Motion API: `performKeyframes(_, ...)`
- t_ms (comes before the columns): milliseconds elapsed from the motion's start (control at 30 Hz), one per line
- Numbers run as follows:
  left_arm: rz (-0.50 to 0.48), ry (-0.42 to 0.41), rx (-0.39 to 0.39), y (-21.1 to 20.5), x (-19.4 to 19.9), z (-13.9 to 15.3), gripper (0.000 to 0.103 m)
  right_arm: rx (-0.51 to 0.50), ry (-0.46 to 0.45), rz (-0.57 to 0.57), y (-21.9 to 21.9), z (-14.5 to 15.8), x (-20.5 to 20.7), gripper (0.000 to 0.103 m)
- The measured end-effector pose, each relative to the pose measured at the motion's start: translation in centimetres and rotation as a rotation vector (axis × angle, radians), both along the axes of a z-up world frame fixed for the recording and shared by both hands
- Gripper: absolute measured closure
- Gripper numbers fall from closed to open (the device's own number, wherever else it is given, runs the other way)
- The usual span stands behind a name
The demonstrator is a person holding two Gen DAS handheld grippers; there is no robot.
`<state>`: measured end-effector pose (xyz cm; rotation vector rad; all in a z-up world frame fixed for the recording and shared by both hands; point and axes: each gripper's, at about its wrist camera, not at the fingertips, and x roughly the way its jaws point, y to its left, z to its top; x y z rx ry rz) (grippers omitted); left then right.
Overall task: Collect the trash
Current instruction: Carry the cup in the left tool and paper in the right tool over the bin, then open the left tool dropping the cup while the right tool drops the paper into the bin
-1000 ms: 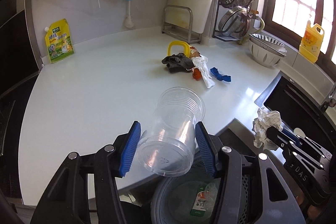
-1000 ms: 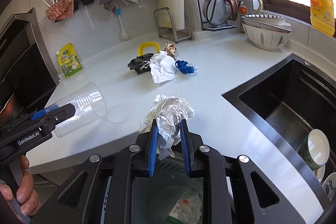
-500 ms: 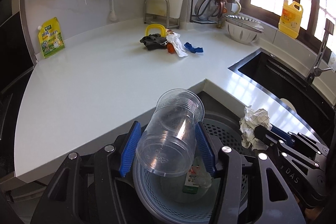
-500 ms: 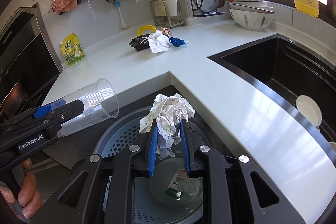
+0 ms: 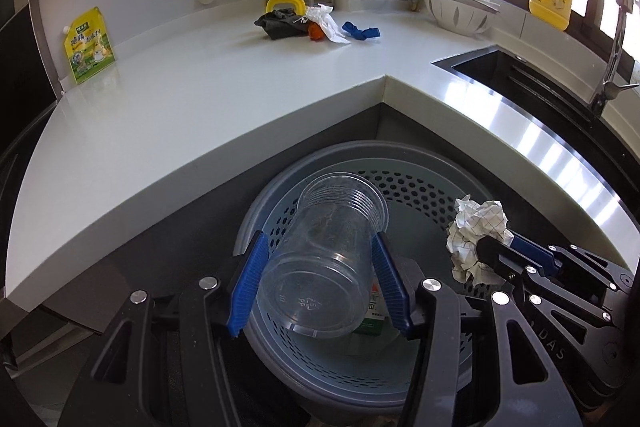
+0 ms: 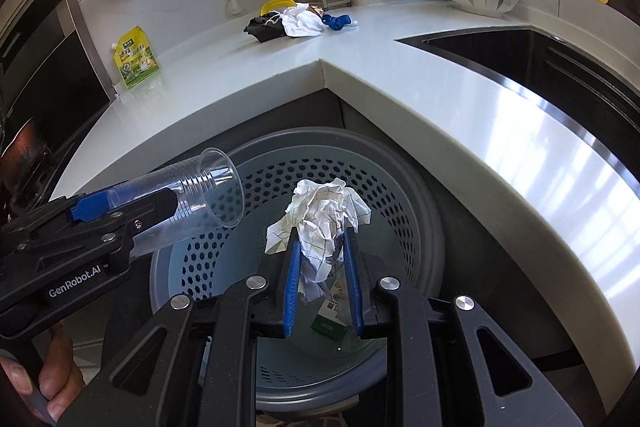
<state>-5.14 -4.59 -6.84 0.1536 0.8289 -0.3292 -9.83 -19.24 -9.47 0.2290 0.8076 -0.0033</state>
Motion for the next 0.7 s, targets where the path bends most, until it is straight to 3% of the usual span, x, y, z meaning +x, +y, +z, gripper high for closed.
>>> performKeyframes(700,0.010,0.115,0.030,-0.4,2.1,-3.9,0.049,0.000,0.091,0.022,-0.1,-2.7,1.7,0.080)
